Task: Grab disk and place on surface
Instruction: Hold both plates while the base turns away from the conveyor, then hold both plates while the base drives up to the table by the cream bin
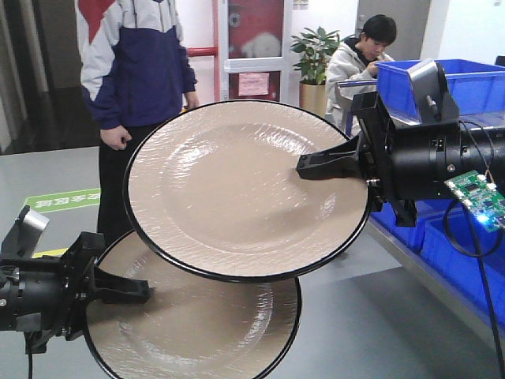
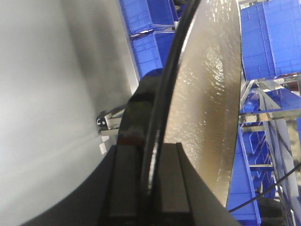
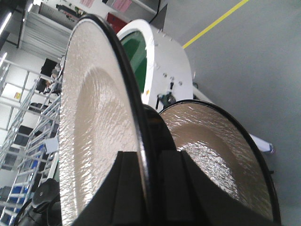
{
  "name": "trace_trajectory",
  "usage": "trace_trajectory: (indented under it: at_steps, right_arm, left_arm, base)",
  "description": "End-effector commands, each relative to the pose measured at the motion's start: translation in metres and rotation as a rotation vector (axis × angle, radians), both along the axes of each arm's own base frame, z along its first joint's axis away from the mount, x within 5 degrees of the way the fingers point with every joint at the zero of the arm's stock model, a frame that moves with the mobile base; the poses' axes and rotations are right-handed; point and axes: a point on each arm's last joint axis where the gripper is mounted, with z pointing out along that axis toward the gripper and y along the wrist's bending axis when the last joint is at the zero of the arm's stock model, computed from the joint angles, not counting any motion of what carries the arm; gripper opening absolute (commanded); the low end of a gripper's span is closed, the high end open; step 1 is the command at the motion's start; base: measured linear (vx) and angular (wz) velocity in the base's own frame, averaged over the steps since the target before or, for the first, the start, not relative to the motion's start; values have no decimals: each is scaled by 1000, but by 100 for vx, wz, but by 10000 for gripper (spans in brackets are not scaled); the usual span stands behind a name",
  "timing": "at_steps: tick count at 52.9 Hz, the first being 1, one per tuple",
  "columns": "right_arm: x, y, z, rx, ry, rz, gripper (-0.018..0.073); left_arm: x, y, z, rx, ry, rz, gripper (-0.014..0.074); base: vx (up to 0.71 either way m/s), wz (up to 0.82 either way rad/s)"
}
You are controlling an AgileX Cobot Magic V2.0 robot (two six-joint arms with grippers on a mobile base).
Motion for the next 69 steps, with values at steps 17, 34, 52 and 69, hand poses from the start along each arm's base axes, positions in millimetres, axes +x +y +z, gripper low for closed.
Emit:
trace_trajectory:
  at_steps: [17, 34, 52, 69]
  right_arm:
    - [-13, -2, 36, 138, -81, -30, -8]
    - [-13, -2, 36, 137, -83, -31, -8]
    - [-13, -2, 36, 137, -83, -31, -8]
    - [-13, -3, 36, 136, -83, -32, -8]
  left_arm:
    - [-4, -4, 29, -131, -58, 14, 1]
    - [-4, -4, 29, -130, -59, 16, 1]
    - [-4, -4, 29, -130, -59, 16, 1]
    - [-4, -4, 29, -130, -59, 16, 1]
  base:
    - [35, -18]
    - [41, -12]
    - [46, -6]
    - [47, -11]
